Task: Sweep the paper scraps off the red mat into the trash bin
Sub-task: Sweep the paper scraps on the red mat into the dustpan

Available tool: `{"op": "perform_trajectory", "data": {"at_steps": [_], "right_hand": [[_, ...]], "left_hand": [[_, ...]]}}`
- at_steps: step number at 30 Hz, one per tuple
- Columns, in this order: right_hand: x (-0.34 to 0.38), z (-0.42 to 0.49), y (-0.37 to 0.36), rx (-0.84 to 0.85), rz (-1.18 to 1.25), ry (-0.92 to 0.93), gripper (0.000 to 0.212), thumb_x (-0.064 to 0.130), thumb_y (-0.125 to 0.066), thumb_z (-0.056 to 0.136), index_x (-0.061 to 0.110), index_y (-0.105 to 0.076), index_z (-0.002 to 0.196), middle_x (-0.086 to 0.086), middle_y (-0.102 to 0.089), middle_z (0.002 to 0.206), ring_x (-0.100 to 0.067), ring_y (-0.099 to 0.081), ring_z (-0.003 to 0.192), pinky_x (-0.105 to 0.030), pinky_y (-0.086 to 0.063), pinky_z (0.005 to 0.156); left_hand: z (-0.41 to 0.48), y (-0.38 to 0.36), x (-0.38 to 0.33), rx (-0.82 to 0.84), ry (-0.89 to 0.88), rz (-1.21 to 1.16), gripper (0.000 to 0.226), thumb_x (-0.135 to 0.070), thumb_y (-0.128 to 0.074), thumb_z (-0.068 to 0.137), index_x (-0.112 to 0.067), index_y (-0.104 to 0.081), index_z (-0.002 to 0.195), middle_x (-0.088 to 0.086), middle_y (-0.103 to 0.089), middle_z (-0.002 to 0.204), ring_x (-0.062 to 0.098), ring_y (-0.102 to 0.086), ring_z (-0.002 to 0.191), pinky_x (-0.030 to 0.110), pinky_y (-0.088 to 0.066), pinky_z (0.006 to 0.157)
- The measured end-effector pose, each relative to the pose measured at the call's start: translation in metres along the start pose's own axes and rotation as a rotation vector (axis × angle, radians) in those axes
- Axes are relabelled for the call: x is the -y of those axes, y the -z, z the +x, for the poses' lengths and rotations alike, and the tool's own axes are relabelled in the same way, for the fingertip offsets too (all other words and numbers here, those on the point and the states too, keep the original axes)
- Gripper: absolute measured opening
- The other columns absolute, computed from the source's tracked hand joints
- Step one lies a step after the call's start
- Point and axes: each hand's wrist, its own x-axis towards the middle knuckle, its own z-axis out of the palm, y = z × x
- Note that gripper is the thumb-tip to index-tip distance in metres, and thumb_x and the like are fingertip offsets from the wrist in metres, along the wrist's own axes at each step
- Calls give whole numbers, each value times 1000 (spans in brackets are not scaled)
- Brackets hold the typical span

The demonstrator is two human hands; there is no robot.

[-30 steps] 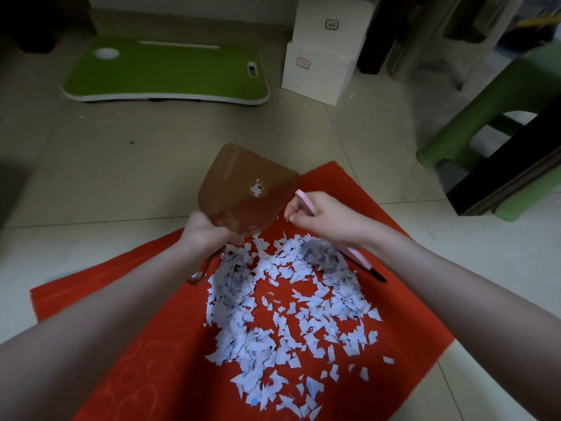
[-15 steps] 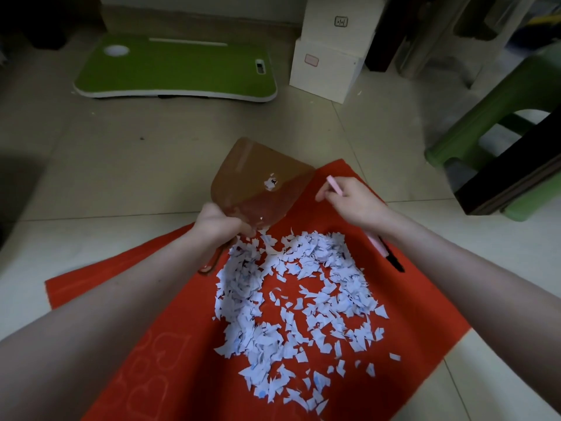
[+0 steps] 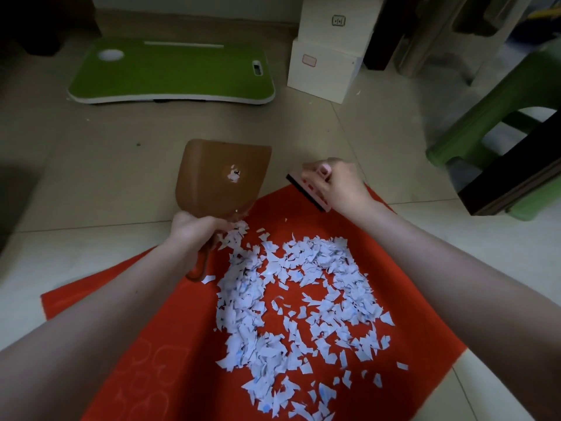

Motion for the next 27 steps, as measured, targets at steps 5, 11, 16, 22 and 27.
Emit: {"op": "perform_trajectory", "data": {"at_steps": [5,11,16,22,27], "right_hand": [[-1,-8,-30,273,-59,95,24,32,-64,88,12,-75,98,-6,-74,89,-20,-68,80,-27,-52,73],[4,-45,-21,504,-122,177,22,27,-71,82,15,-74,100,2,-61,84,-13,-56,75,-26,-46,67],[15,-67,19,449,-3,163,20,22,-73,80,19,-75,99,9,-66,88,-4,-61,79,-16,-49,69],[35,-36,9,274,86,239,22,18,-74,79,17,-74,101,6,-69,98,4,-61,83,-1,-41,77],[47,-7,-46,263,117,98,22,21,-68,86,11,-72,105,-1,-72,107,-3,-64,93,-10,-45,88]], "left_hand": [[2,8,7,-27,22,3,29,2,-76,70,-7,-51,58,9,-47,52,9,-38,27,14,-29,32],[7,17,9,-36,37,25,27,-2,-76,69,-8,-52,62,5,-48,45,11,-39,29,24,-30,42],[7,15,-1,-11,11,-32,23,6,-72,72,-5,-54,65,-1,-47,37,7,-39,27,14,-32,32],[8,17,-9,-11,-2,-63,22,5,-71,74,-7,-54,67,-4,-46,34,6,-38,27,14,-32,33],[5,22,-8,-26,-3,-73,19,2,-71,75,-5,-54,69,-4,-43,32,6,-37,25,13,-30,32]]}}
